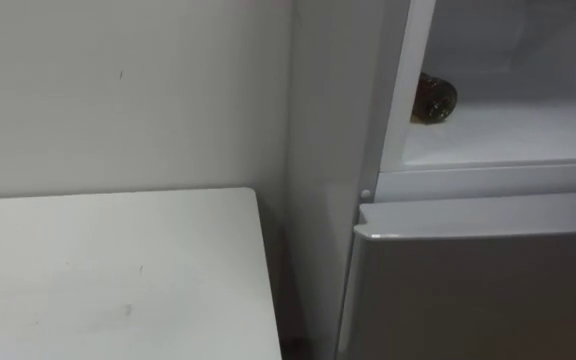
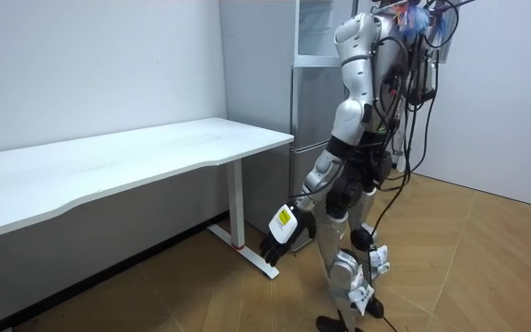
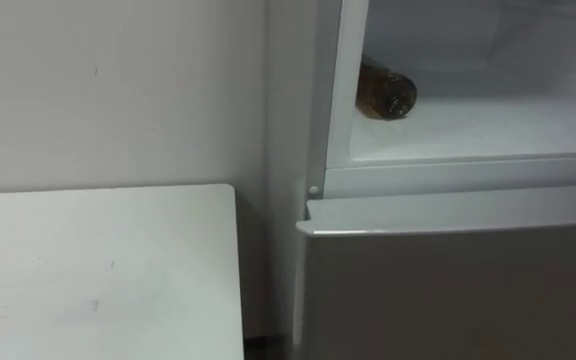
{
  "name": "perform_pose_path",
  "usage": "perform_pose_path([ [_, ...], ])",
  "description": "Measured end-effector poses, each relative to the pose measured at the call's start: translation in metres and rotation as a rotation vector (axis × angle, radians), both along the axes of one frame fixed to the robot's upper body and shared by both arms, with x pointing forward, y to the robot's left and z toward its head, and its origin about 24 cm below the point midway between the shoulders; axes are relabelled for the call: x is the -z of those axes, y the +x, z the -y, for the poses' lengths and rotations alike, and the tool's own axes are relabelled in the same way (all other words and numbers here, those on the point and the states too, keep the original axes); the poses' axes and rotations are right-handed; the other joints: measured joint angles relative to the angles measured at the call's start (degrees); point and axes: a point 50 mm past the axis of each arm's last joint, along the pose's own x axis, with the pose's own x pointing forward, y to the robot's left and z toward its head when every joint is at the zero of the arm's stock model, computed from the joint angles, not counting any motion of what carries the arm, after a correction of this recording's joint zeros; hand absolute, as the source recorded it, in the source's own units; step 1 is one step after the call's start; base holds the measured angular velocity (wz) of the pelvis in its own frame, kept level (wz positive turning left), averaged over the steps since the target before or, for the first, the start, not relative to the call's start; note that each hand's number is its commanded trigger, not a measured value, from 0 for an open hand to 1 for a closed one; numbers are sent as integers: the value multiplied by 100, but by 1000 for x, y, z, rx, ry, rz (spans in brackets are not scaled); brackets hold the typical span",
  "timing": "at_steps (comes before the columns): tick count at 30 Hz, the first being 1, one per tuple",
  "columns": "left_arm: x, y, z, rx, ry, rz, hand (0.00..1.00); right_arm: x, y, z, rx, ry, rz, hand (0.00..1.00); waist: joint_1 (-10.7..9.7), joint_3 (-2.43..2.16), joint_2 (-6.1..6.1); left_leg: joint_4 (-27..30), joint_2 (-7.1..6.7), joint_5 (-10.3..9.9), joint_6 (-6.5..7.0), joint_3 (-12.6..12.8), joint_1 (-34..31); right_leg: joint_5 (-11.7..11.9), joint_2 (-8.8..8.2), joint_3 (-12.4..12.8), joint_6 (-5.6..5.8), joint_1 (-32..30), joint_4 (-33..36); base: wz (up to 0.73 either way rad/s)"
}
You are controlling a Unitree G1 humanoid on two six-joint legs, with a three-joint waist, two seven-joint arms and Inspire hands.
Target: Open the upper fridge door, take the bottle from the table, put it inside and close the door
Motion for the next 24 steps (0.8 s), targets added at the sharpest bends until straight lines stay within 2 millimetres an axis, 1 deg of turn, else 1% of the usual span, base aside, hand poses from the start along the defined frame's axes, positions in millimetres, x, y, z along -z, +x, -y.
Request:
perform_pose_path([
  [3, 1, -5, -1, -27, -6, -19, 0, -1, 1, -5, -7, -3, 3, 0, 27, 11, 16, 51, 5, 2, -3, -2, -8, -2, 0, -1, -4, -5, 3, 0],
  [6, 3, -9, 0, -43, -21, -40, 0, -1, 6, -12, -25, -21, -18, 0, 37, 12, 17, 77, 6, 2, -3, 5, -7, -2, -2, 11, -4, -3, 9, 0],
  [11, 7, -7, 8, -46, -46, -38, 0, 2, 15, -24, -72, -63, -61, 0, 55, 13, 15, 84, 5, 2, -3, 9, 0, -1, -1, 21, -5, -2, 11, 0],
  [14, 8, -7, 9, -46, -51, -42, 0, 4, 20, -34, -110, -87, -85, 0, 77, 22, 1, 81, 8, 2, -3, -11, 17, 0, 5, 29, -7, 12, 6, 0],
  [16, 9, -7, 10, -45, -54, -41, 0, 5, 23, -39, -134, -116, -115, 0, 109, 24, 5, 82, 11, 2, -3, 30, 16, 0, 4, 40, -7, 9, 4, -3],
  [18, 9, -5, 11, -34, -57, -36, 0, 6, 24, -48, -186, -163, -160, 0, 220, 36, 21, 83, 19, 1, -5, 72, 24, 1, 13, 81, -8, 3, -4, -9],
  [20, 9, -5, 12, -29, -62, -38, 0, 6, 28, -55, -240, -202, -188, 0, 252, 48, 33, 81, 20, 1, -5, 82, 26, 1, 16, 94, -8, 1, -5, -4],
  [21, 10, -3, 12, -23, -65, -39, 0, 6, 31, -60, -272, -221, -197, 0, 299, 62, 50, 75, 22, 0, -5, 89, 28, 2, 18, 97, -8, -1, -7, 0],
  [24, 11, 5, 12, -9, -65, -25, 0, 5, 38, -71, -339, -268, -216, 0, 393, 73, 68, 68, 25, -1, -6, 88, 22, 2, 20, 82, -9, 1, -21, 1],
])
